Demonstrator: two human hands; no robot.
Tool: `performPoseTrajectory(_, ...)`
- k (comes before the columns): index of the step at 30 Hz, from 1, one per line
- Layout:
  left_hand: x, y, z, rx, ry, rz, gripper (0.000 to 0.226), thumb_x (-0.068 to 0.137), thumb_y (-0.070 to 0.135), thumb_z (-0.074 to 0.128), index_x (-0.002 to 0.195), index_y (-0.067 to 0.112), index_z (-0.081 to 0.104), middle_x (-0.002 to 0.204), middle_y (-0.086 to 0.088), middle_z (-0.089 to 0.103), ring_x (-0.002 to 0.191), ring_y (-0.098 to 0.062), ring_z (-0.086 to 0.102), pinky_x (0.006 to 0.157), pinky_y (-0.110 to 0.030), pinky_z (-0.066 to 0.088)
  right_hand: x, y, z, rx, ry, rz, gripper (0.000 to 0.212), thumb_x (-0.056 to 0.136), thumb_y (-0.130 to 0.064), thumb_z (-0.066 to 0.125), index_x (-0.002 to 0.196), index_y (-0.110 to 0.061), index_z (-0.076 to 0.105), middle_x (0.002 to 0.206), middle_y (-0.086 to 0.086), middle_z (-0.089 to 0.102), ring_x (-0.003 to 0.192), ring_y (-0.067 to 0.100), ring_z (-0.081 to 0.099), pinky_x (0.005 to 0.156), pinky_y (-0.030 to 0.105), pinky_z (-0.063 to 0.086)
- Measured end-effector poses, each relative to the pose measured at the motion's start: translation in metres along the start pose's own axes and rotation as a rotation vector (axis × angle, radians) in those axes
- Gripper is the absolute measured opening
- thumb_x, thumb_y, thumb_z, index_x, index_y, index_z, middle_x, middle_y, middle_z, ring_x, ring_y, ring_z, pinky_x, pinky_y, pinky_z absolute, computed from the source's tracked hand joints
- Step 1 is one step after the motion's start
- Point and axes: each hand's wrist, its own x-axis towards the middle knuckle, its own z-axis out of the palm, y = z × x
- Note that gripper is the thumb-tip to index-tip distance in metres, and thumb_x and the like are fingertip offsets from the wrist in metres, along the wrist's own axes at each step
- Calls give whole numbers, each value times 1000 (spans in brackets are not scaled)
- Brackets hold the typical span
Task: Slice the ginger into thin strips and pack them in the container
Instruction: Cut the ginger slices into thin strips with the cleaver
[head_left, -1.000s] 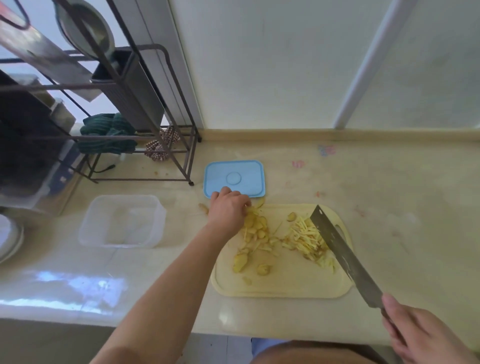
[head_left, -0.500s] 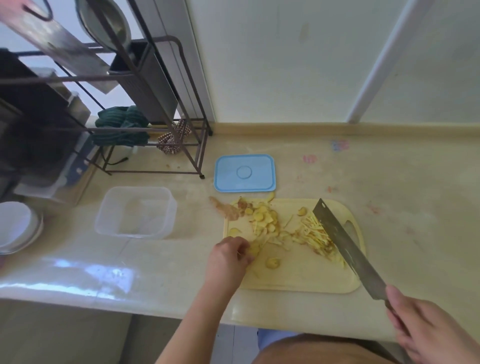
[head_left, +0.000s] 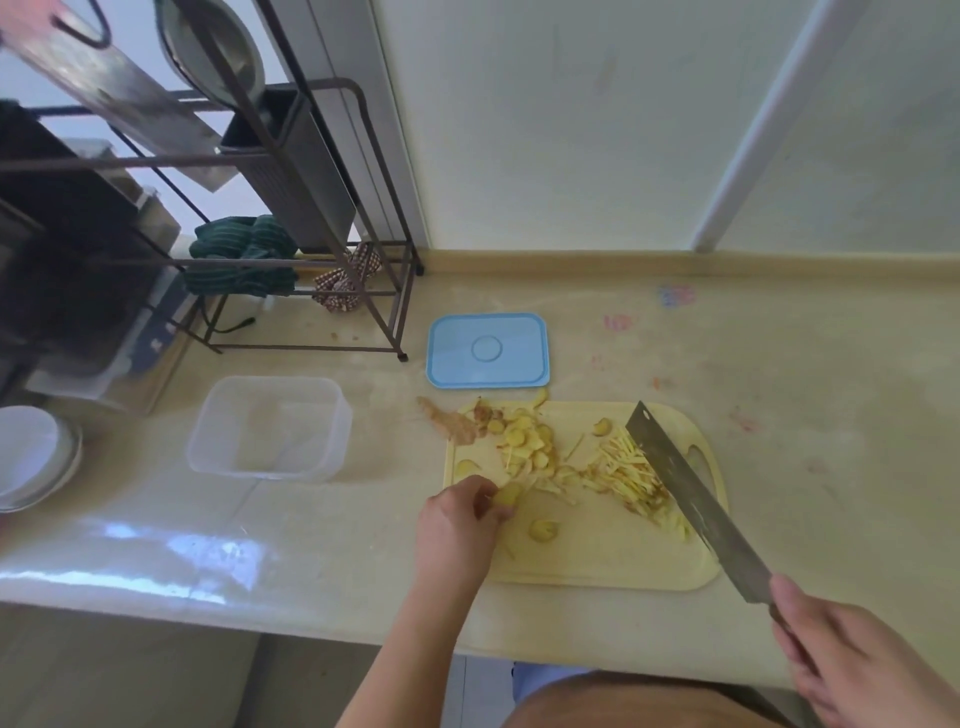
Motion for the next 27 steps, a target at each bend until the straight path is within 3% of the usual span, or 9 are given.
performPoseTrajectory(4,6,0,3,171,14,105,23,84,31,77,103,19,77,94,0,67,87,-24,63,78,-35,51,-2,1,1,28,-5,10,97,27,-101,49,58,-9,44,53,10,24,41,15,21,40,18,19)
performPoseTrajectory(8,2,7,7,292,-42,90,22,87,36,72,105,22,73,100,4,67,96,-20,58,82,-31,47,-3,2,0,27,-20,12,97,27,-101,47,59,-10,43,53,9,25,42,15,21,42,19,18)
performPoseTrajectory(12,-7,8,10,264,16,149,20,88,33,71,105,24,74,99,5,69,97,-21,57,81,-31,43,-5,2,0,39,-36,19,98,26,-101,48,60,-9,43,53,10,25,42,15,20,42,20,17)
performPoseTrajectory(15,-14,12,11,157,-178,193,25,86,37,74,109,26,73,108,8,66,104,-15,53,87,-26,41,-5,2,0,46,-45,30,98,26,-101,49,61,-9,43,54,10,25,42,14,20,43,20,17)
performPoseTrajectory(18,-20,20,18,308,-329,328,28,87,40,71,112,28,73,126,13,56,117,-16,45,96,-30,36,-4,2,0,2,-34,9,99,25,-102,46,60,-10,43,52,8,26,41,15,21,41,19,18)
performPoseTrajectory(24,-22,13,31,339,-233,391,22,87,27,72,105,17,76,123,2,60,110,-26,54,92,-36,41,-5,2,0,-7,-29,-9,98,26,-102,46,59,-9,43,52,8,26,40,15,23,40,18,19)
performPoseTrajectory(27,-23,16,35,372,-231,384,23,90,25,68,110,16,73,121,-1,59,110,-27,54,94,-35,40,-7,3,0,-13,-29,0,99,25,-102,46,60,-9,43,53,8,25,40,15,24,40,19,20)
